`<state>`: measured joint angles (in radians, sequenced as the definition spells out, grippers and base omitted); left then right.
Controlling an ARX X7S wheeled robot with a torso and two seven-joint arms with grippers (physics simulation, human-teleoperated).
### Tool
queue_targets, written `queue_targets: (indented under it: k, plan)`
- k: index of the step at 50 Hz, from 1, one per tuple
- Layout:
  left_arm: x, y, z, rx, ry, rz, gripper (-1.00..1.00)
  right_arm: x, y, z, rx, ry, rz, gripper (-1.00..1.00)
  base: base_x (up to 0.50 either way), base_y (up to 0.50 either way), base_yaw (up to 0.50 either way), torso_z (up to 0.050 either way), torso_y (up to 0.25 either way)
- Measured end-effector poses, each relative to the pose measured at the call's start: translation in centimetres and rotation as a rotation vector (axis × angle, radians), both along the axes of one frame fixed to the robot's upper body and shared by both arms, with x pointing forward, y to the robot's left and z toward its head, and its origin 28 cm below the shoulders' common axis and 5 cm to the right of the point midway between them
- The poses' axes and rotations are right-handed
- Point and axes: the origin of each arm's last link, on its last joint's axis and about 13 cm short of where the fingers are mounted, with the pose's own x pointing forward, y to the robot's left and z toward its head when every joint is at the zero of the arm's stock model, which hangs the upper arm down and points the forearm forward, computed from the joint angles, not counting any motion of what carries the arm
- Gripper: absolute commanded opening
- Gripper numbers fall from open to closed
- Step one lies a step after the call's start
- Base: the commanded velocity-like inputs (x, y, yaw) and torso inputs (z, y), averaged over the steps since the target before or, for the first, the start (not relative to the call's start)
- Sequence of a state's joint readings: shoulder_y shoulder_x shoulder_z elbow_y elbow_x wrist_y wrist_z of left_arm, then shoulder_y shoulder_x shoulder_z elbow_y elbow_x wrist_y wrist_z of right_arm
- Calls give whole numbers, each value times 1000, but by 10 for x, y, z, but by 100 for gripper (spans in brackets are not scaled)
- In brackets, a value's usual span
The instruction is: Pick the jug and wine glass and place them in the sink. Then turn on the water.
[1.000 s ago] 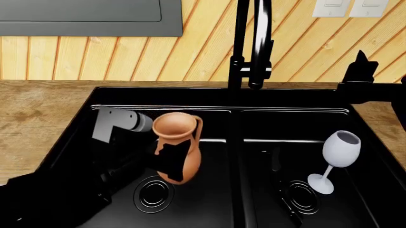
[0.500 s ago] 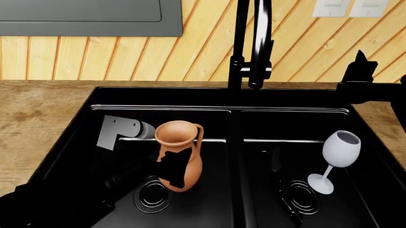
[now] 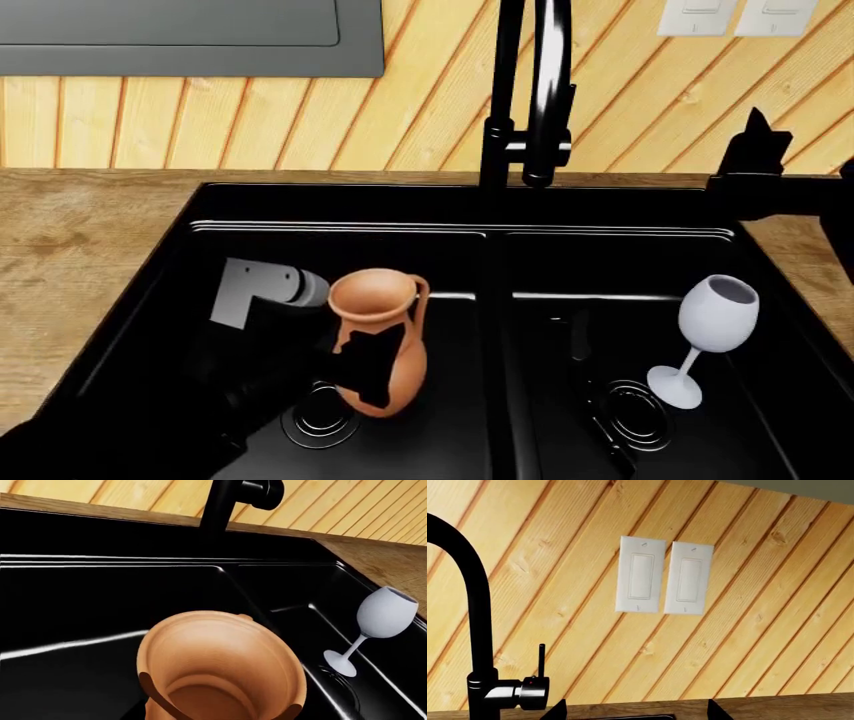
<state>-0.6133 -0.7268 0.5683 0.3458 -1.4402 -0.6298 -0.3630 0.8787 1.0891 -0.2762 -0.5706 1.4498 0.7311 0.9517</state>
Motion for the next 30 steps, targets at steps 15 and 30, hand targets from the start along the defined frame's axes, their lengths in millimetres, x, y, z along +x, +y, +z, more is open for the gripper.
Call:
queue_targets:
  k: [15, 30]
  plan:
    - [-1, -1, -8, 3, 24, -2, -100, 0, 0, 0, 0, 0, 1, 100, 0, 0, 0, 1, 1]
    - [-3, -2, -15, 6, 47, -7, -100, -1, 1, 0, -1, 1, 3, 100, 0, 0, 0, 0, 1]
